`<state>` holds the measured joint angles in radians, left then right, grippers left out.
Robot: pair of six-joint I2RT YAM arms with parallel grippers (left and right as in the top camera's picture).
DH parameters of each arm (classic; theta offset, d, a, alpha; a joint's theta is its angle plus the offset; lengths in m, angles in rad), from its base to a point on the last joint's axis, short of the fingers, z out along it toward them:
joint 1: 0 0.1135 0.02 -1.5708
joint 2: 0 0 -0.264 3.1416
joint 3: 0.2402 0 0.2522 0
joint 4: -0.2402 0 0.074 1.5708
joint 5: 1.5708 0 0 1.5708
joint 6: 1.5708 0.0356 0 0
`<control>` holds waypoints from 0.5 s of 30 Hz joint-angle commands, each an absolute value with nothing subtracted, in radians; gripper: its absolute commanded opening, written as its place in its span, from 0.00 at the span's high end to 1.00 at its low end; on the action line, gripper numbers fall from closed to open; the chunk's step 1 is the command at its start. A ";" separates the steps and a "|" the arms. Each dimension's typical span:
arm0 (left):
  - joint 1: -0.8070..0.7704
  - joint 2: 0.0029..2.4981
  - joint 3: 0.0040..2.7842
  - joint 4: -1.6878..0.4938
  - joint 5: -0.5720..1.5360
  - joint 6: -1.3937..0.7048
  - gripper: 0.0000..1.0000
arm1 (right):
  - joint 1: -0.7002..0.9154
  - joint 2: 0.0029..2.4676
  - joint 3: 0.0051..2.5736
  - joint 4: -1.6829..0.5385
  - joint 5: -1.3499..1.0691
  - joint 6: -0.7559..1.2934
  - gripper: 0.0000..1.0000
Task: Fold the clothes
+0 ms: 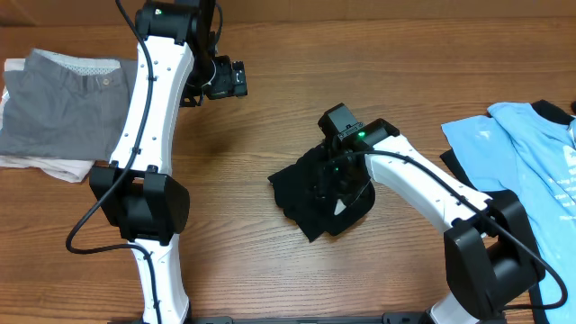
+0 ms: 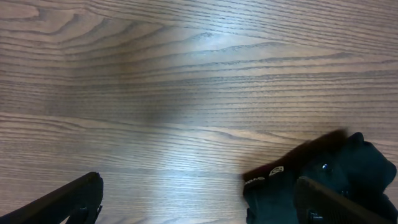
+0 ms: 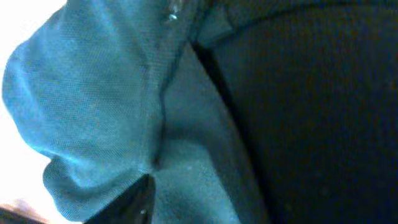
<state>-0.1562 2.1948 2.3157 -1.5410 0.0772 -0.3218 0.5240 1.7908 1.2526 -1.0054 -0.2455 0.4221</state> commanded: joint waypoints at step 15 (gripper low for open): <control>-0.157 2.204 2.310 -1.540 0.069 -0.310 0.00 | 0.522 1.778 1.329 -1.118 -0.617 0.453 0.96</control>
<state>-0.1562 2.1944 2.3157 -1.5410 0.0772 -0.3214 0.5240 1.7908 1.2915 -1.1069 -0.4370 0.4500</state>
